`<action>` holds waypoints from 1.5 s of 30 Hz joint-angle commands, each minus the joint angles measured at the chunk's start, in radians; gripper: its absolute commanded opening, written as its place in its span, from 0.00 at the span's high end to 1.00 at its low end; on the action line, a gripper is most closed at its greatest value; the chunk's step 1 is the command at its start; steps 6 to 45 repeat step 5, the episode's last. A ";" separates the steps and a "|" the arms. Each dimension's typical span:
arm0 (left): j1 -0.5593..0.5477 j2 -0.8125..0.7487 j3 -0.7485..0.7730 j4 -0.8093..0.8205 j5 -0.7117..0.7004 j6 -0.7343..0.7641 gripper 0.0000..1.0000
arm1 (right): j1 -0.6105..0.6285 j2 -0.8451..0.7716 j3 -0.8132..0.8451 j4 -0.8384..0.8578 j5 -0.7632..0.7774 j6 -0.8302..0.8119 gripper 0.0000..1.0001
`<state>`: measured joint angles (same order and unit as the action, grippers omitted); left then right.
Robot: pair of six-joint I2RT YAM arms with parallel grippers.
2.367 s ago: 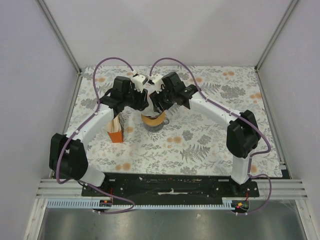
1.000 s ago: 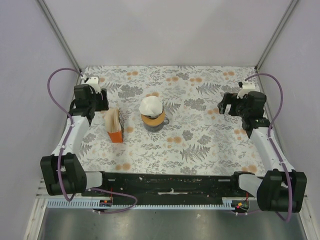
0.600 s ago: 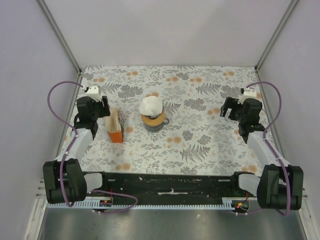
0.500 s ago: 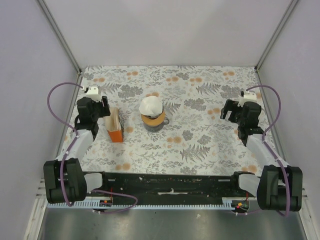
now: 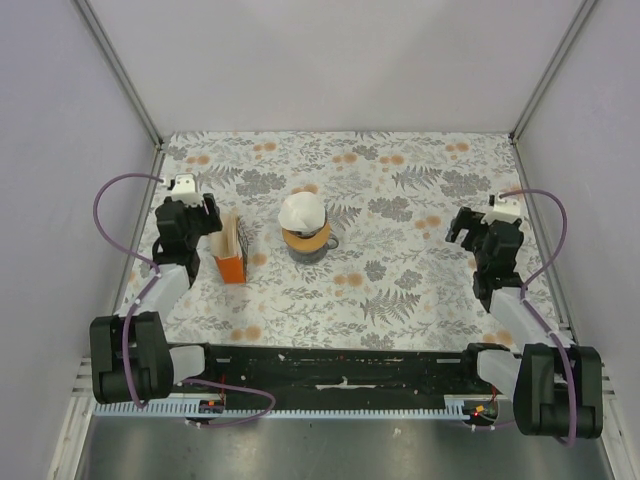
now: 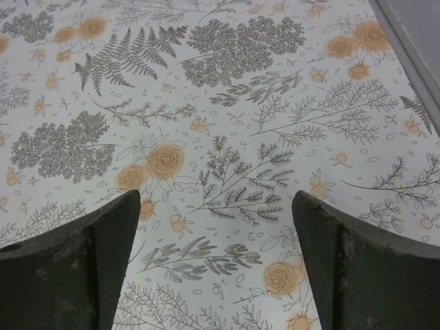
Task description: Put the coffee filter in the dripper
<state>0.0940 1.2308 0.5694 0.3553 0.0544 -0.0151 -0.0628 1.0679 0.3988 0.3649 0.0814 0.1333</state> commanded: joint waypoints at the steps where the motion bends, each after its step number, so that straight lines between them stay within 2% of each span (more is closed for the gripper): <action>1: 0.006 0.006 -0.022 0.001 0.007 -0.023 0.31 | -0.003 -0.022 -0.020 0.115 0.040 -0.009 0.02; 45: 0.004 0.001 -0.014 -0.016 0.015 -0.023 0.31 | -0.003 -0.023 -0.020 0.118 0.046 -0.015 0.02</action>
